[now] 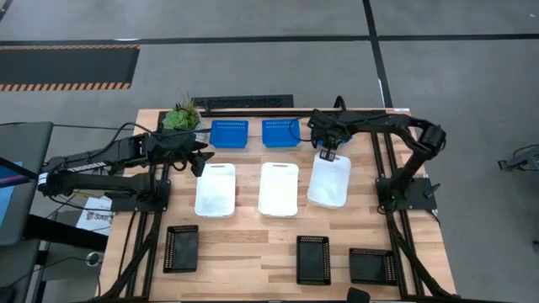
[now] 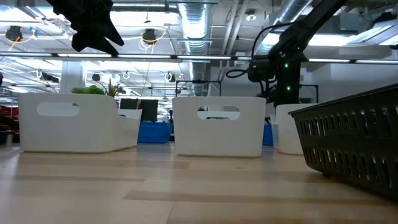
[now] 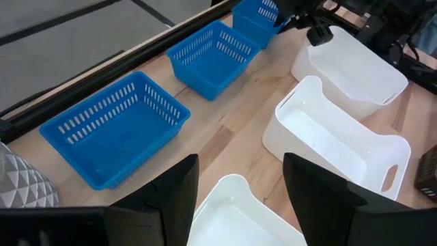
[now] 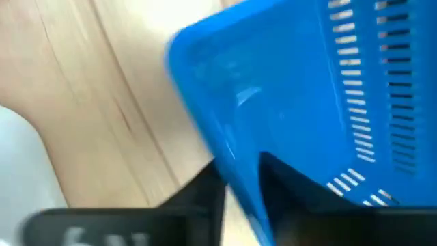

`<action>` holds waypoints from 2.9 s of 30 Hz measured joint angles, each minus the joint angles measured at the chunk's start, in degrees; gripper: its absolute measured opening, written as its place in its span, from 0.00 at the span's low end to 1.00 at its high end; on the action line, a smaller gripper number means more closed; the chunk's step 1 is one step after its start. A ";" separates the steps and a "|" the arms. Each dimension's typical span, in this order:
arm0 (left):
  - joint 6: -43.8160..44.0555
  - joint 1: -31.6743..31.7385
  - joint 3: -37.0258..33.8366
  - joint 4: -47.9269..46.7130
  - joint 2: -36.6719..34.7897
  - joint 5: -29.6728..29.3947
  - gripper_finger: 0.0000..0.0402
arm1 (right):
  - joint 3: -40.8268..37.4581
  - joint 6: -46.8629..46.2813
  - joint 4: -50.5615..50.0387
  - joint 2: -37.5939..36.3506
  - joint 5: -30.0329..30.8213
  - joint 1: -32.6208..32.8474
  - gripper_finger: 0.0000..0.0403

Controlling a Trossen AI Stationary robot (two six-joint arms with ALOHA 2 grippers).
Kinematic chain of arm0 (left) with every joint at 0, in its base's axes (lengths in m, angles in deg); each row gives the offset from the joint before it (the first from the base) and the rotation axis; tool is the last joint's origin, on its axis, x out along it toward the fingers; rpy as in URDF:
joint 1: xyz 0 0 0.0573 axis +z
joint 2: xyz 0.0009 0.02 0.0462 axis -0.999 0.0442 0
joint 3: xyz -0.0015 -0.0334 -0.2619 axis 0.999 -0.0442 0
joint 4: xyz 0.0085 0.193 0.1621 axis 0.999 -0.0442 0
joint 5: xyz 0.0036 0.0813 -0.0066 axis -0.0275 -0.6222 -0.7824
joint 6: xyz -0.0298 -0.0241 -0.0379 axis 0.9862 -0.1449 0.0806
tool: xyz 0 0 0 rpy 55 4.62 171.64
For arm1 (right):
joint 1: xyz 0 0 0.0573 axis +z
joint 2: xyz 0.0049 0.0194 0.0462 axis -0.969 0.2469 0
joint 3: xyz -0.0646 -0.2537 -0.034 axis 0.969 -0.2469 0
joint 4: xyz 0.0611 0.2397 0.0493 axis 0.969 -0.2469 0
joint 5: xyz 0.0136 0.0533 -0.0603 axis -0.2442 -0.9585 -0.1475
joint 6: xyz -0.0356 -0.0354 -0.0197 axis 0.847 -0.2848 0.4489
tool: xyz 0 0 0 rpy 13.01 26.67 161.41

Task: Stack baskets by color
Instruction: Stack the right blue bin on the right blue bin

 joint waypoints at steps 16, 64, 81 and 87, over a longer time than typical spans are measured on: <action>0.00 0.00 0.00 -0.01 0.00 0.01 0.50 | 5.77 -1.06 -7.69 -1.78 2.09 1.17 0.03; 0.04 -0.15 -0.04 -3.50 -0.02 0.85 0.50 | 55.71 7.46 -20.92 26.87 -5.04 12.55 0.04; 0.02 -0.15 -0.04 -4.55 -0.04 1.14 0.50 | 55.56 8.07 -20.45 28.82 -9.52 12.96 0.04; 0.02 -0.15 -0.04 -4.81 -0.02 1.07 0.50 | 55.55 7.62 -21.64 28.82 -10.13 12.52 0.06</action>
